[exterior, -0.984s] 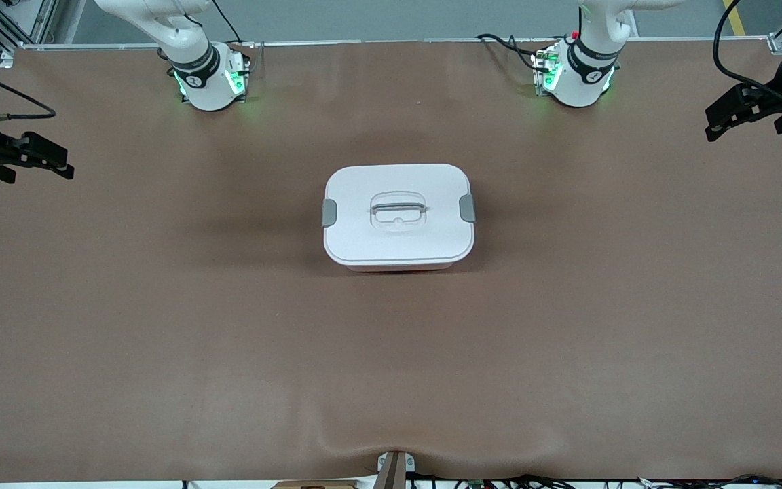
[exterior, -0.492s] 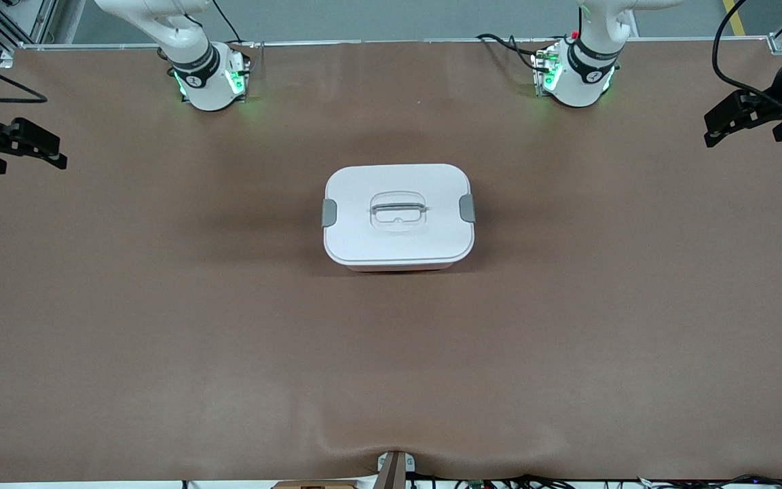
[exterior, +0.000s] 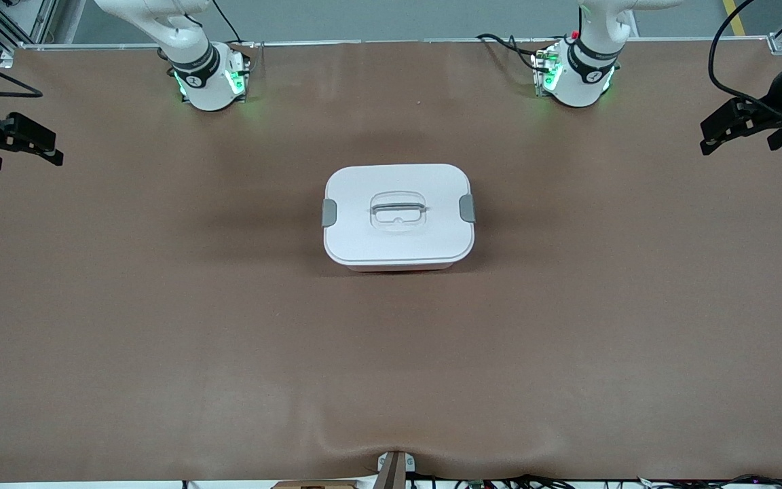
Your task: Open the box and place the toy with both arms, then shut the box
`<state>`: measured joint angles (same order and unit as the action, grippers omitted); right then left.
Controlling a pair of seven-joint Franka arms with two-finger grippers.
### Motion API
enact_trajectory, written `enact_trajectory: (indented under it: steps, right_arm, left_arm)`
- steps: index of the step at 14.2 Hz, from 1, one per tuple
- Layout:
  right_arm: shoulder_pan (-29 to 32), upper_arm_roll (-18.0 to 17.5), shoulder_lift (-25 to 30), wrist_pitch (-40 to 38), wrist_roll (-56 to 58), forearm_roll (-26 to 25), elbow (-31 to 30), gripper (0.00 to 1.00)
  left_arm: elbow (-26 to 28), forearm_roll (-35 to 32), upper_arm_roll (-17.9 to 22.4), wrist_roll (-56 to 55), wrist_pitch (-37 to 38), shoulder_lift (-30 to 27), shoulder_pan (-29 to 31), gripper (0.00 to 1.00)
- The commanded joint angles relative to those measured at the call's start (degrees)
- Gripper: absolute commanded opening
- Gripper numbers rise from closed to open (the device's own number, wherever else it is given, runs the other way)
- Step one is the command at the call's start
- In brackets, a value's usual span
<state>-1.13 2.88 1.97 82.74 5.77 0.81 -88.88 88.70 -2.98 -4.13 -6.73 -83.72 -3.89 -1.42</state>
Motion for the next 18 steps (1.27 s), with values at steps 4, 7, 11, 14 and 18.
enact_trajectory:
  steps: [4, 7, 11, 14, 18]
  right_arm:
    - [0.1, 0.2, -0.1, -3.3, -0.8, -0.8, 0.9, 1.00]
    - [0.9, 0.3, -0.3, -3.3, -0.8, -1.0, 0.9, 1.00]
    - [1.2, 0.2, -0.6, -2.4, -0.8, -1.0, 1.0, 1.00]
    - [1.0, 0.1, -0.7, -1.8, -0.8, -1.0, 0.9, 1.00]
    - [1.0, 0.1, -0.7, -2.3, -0.8, -1.0, 0.6, 1.00]
  left_arm:
    - [0.6, 1.0, 0.2, 0.7, -2.0, -0.5, 0.2, 1.00]
    - [0.9, 1.0, 0.4, 0.7, -2.4, -0.4, 0.2, 1.00]
    - [0.8, 1.0, 0.4, 0.7, -2.5, -0.3, 0.2, 1.00]
    - [0.9, 1.0, 0.4, 0.7, -3.1, -0.1, 0.1, 1.00]
    - [0.1, 1.0, 0.4, 0.6, -3.0, 1.6, -0.1, 1.00]
